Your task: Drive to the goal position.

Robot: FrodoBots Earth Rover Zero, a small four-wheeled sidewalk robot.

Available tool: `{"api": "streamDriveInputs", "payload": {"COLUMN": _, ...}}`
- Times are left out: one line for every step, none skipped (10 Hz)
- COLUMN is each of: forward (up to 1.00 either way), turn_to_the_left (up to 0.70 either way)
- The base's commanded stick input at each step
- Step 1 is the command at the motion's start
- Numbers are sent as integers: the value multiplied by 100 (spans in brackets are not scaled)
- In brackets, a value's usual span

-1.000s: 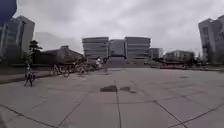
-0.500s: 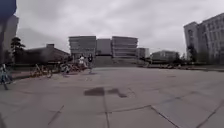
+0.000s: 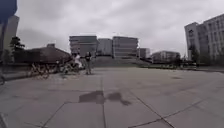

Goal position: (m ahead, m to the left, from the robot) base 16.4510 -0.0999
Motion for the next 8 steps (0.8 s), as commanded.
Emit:
{"api": "streamDriveInputs", "payload": {"forward": 70, "turn_to_the_left": 19}}
{"api": "streamDriveInputs", "payload": {"forward": 70, "turn_to_the_left": 24}}
{"api": "streamDriveInputs", "payload": {"forward": 70, "turn_to_the_left": 6}}
{"api": "streamDriveInputs", "payload": {"forward": 70, "turn_to_the_left": 3}}
{"api": "streamDriveInputs", "payload": {"forward": 70, "turn_to_the_left": 3}}
{"api": "streamDriveInputs", "payload": {"forward": 70, "turn_to_the_left": 2}}
{"api": "streamDriveInputs", "payload": {"forward": 70, "turn_to_the_left": 3}}
{"api": "streamDriveInputs", "payload": {"forward": 70, "turn_to_the_left": 2}}
